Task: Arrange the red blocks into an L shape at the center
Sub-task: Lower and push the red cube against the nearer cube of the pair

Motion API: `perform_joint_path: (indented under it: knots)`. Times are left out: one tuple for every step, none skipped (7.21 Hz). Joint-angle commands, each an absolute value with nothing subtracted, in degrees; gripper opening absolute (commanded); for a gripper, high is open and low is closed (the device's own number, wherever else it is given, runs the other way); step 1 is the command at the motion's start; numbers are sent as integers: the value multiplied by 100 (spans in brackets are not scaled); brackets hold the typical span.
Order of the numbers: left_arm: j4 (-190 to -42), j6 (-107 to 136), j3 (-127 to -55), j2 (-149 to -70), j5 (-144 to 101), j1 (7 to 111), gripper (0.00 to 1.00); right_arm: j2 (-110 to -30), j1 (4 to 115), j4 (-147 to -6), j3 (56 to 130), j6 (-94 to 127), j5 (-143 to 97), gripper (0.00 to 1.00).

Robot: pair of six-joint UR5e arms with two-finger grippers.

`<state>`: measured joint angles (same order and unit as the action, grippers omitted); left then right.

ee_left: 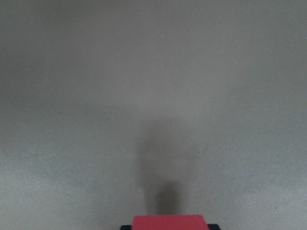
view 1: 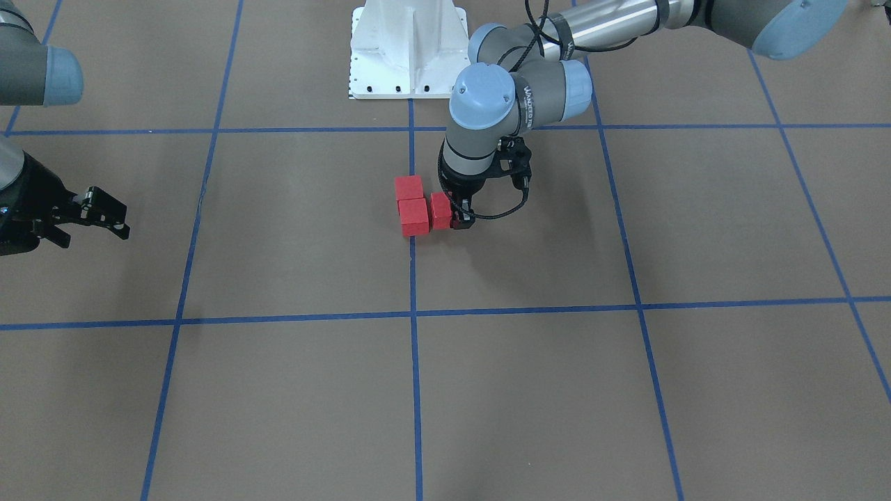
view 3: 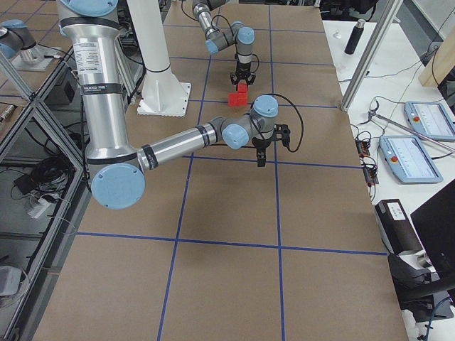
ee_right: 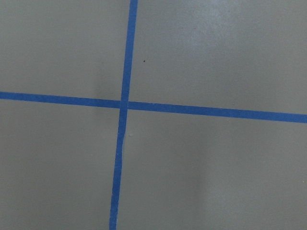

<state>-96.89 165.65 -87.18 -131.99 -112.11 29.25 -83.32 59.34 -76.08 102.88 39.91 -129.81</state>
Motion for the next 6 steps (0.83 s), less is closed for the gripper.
perform_joint_path:
  knots:
    - [-9721, 16602, -8675, -13236, -11206, 2918, 0, -8341, 5933, -7611, 10283, 3990, -12981, 100]
    - [-9721, 16603, -8666, -13245, -11206, 2909, 0, -8332, 5933, -7611, 10283, 3990, -12981, 100]
    - [-9721, 16603, -8596, -13254, -11206, 2900, 0, -8332, 5933, -7611, 10275, 3990, -12981, 100]
    - [-9721, 16603, -8587, -13280, -11206, 2900, 0, -8332, 5933, -7611, 10274, 3990, -12981, 100]
    - [-9721, 16603, -8587, -13280, -11206, 2900, 0, -8341, 5933, -7611, 10283, 3990, -12981, 100]
    - [-9721, 16603, -8587, -13280, -11206, 2900, 0, -8341, 5933, -7611, 10283, 3999, -12981, 100]
